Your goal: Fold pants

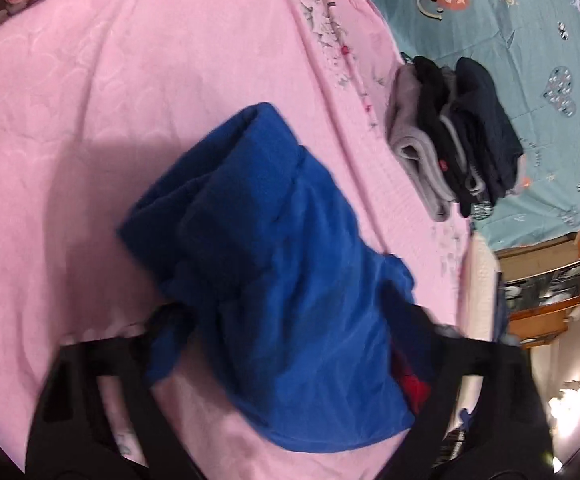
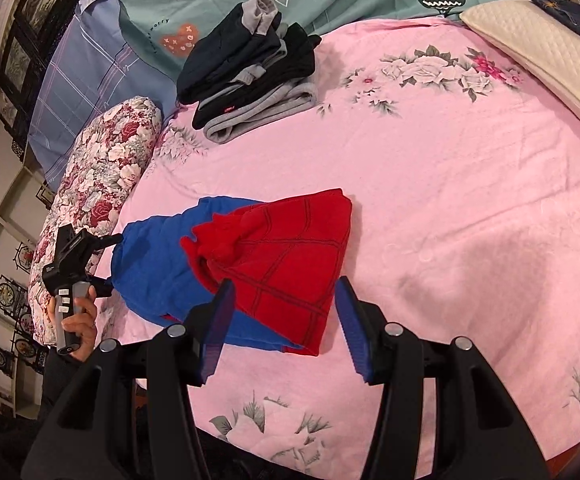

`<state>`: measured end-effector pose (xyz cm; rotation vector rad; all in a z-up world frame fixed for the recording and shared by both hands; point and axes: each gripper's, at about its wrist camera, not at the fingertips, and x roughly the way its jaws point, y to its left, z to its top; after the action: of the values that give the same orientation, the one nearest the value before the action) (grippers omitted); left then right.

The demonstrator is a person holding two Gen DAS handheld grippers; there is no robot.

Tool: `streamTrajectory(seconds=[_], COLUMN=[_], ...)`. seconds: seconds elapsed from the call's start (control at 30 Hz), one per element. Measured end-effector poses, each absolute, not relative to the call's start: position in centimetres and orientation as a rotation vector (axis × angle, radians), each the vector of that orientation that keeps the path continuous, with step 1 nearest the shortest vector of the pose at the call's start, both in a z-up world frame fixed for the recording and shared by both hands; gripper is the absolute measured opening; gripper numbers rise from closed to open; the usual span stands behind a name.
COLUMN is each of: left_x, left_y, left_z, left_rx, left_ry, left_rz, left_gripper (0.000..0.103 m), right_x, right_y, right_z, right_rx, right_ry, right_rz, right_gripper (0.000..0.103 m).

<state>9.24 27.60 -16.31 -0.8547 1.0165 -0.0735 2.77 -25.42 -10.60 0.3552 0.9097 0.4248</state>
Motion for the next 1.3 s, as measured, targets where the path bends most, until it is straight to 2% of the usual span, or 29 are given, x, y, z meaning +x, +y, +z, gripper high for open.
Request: streamTrajectory(seconds=[0.03,0.07,0.27,0.43,0.53,0.63,0.77,1.07,1.1,1.2,1.27,1.3], left_x=[9.3,9.3,7.7,7.3,7.5,8.0,7.8,7.4,7.4,7.5,7.6,7.7], left_y=[27.5,27.5,28.4,28.1,27.4,27.0,27.0,27.1,27.1,27.2,27.0,26.8], left_z=[-16.4,-16.6,-16.3,-15.6,-15.1,-14.8,-13.7,-12.8,-12.8,-12.8,-12.8,-12.7], left_rx=[-0.826,-0.821,-0.916,-0.846,-0.777,-0.74,-0.737,-0.734,-0.737,-0.742,-0.733,-0.726], left_ry=[1.023,1.028,0.928,0.911,0.921,0.927,0.887,0.852,0.851,0.848,0.851,0.852], left_rz=[-0.075,-0.096,-0.179,-0.195,-0.165,-0.164,-0.178,-0.219,-0.22,-0.219,-0.215,-0.209], left_gripper=[0.04,0.027,0.026,0.023,0.013,0.01,0.009,0.009,0.009,0.009,0.009,0.009], right_x=[2.7,2.7,3.2,4.0,5.1,6.7,10.0,15.0,15.2,15.7,15.7,15.8], right_y=[-25.4,-25.4,-23.6,-19.9,-16.5,-12.7,-7.0,-0.8,-0.7,-0.2,0.4,0.8], right_z=[-10.6,-10.7,-11.2,-11.1,-10.8,-10.2,-9.6,-12.6,-12.9,-14.1,-15.0,-15.7], right_rx=[0.356,0.356,0.329,0.26,0.191,0.128,0.03,0.028,0.034,0.041,0.023,0.011], right_ry=[0.91,0.914,0.962,1.002,1.028,1.03,1.017,1.176,1.192,1.243,1.262,1.28], right_rz=[0.42,0.415,0.423,0.467,0.507,0.56,0.608,0.653,0.652,0.653,0.659,0.66], right_gripper=[0.053,0.053,0.053,0.053,0.053,0.053,0.053,0.052,0.05,0.035,0.015,0.012])
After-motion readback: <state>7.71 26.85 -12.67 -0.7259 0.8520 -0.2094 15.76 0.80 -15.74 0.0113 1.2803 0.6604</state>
